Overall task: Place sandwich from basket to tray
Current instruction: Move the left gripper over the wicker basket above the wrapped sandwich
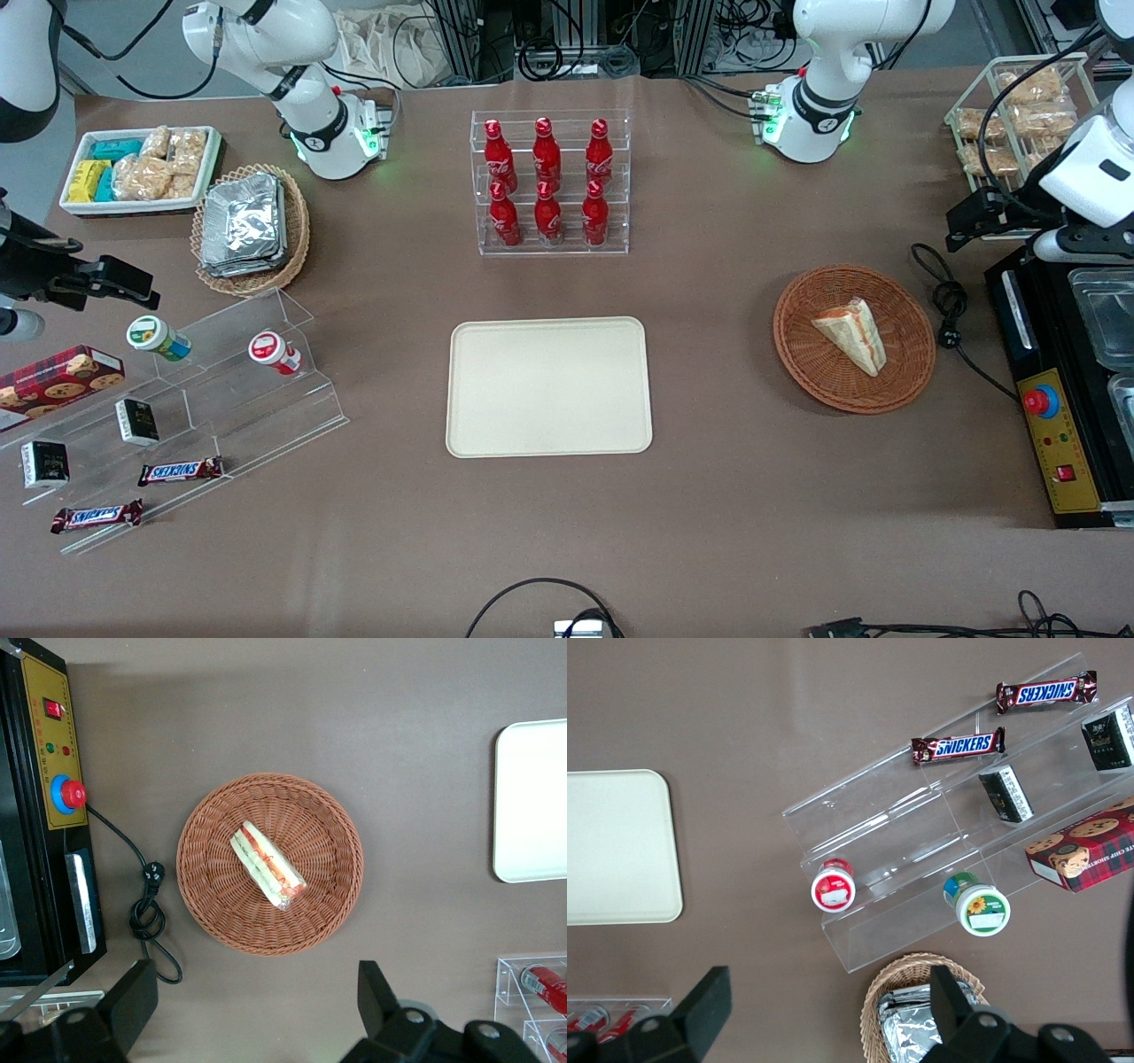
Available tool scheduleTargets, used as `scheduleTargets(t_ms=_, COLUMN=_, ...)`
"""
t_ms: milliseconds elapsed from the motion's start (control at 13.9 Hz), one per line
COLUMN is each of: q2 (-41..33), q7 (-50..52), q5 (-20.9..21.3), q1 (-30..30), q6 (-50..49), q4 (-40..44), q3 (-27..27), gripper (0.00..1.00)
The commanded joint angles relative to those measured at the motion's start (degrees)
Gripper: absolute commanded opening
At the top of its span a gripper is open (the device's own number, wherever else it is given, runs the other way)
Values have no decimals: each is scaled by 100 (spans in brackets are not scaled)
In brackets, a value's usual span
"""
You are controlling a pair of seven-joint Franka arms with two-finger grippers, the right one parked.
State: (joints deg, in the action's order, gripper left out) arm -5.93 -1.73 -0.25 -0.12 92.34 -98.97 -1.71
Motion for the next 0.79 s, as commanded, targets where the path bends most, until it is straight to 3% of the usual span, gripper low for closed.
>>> scheduleTargets(t_ms=0, q2=75, q7=76, q5=-81, q1=39, q6=-164, q4=177, q3=-40, gripper=100)
scheduleTargets(t_ms=505, q2=373, q7=427, q5=-63, q1=30, q6=-85, q4=124, q3=-49, gripper=100)
scheduleTargets(t_ms=722, q2=304, q7=987, q5=-28, q1=13, q6=475, q4=-488, q3=-101, gripper=100)
